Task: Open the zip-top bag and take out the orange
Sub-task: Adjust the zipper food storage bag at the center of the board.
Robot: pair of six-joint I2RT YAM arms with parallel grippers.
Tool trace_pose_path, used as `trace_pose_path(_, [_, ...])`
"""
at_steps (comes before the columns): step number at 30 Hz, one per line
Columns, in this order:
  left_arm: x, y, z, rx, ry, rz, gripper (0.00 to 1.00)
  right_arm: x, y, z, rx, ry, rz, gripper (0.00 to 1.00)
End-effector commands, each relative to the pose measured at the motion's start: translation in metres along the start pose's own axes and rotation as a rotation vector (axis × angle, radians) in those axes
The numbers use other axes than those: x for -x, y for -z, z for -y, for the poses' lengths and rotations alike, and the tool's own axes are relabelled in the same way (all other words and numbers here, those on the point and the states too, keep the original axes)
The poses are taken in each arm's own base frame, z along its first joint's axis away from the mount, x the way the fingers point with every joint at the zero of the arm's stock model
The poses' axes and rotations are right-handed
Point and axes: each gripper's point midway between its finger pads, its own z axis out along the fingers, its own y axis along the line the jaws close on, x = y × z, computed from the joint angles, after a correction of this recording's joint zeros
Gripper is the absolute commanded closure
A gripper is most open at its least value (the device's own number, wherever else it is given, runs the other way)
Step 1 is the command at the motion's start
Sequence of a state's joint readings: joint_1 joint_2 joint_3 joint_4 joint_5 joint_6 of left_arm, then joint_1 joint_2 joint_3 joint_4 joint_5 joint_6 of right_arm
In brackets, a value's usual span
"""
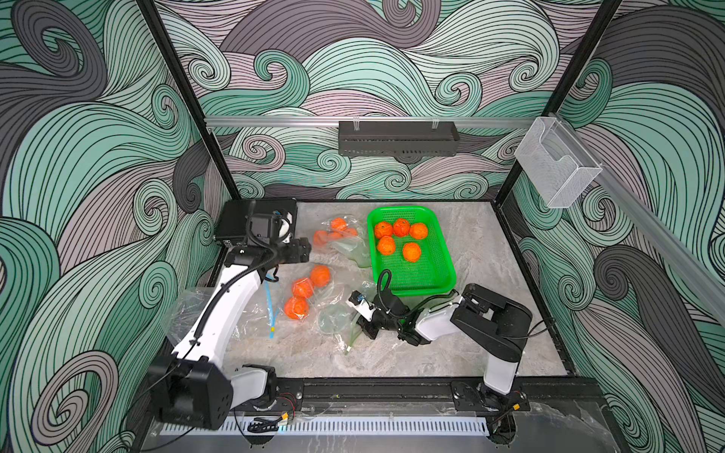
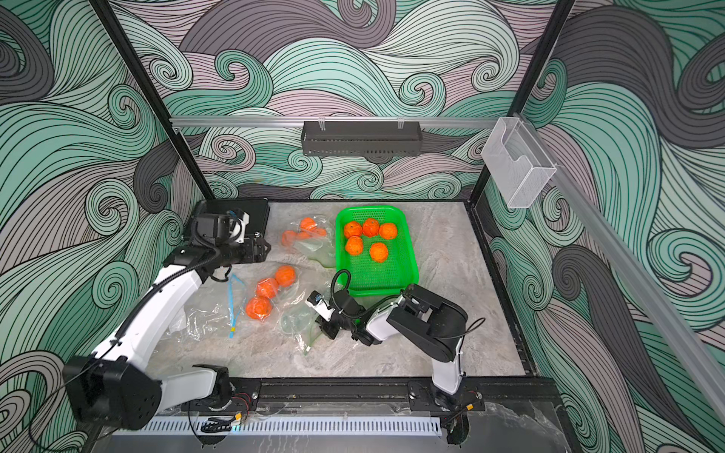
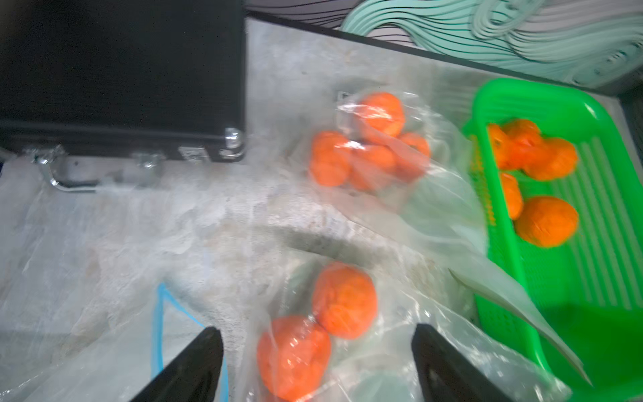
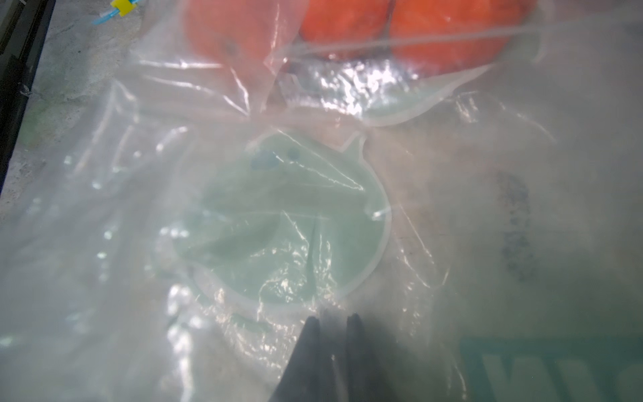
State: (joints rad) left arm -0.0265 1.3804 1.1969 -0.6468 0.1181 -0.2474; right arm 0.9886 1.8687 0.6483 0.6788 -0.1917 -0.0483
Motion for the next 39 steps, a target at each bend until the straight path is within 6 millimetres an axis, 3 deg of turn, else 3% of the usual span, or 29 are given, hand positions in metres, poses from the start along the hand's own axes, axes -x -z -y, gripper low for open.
trace_pose_path(1, [-0.032, -0.034, -0.015, 0.015, 0.188, -0.268, 0.14, -0.032, -0.004, -0.004, 0.019, -0.028, -0.099, 0.81])
trace_pose_path(6, [-0.05, -0.08, -0.012, -0.019, 0.246, -0.409, 0.14, -0.032, -0.004, -0.003, 0.018, -0.028, -0.102, 0.81])
trace_pose_path(10, [-0.061, -0.105, -0.007, -0.064, 0.296, -0.443, 0.14, -0.033, -0.003, -0.004, 0.021, -0.028, -0.105, 0.81])
trace_pose_path(13, [-0.074, -0.122, -0.003, -0.086, 0.331, -0.493, 0.2, -0.033, -0.003, -0.003, 0.02, -0.029, -0.106, 0.81])
trace_pose_path(16, [-0.085, -0.134, 0.0, -0.087, 0.345, -0.529, 0.3, -0.032, -0.003, -0.004, 0.021, -0.027, -0.106, 0.8])
trace_pose_path(22, [-0.084, -0.136, 0.004, -0.095, 0.345, -0.516, 0.71, -0.033, -0.003, -0.004, 0.023, -0.026, -0.11, 0.8])
trace_pose_path(24, [-0.077, -0.132, 0.003, -0.09, 0.33, -0.484, 0.96, -0.034, -0.003, -0.004, 0.022, -0.025, -0.114, 0.81])
trace_pose_path(25, [-0.072, -0.129, 0.006, -0.103, 0.322, -0.465, 1.0, -0.035, -0.003, -0.003, 0.019, -0.026, -0.119, 0.81])
trace_pose_path(30, [-0.044, -0.093, 0.033, -0.18, 0.217, -0.293, 1.0, -0.039, -0.004, -0.001, 0.007, -0.027, -0.136, 0.81])
trace_pose_path(39, [-0.033, -0.004, 0.081, -0.292, -0.094, 0.061, 1.0, -0.04, -0.004, -0.002, 0.01, -0.026, -0.137, 0.82])
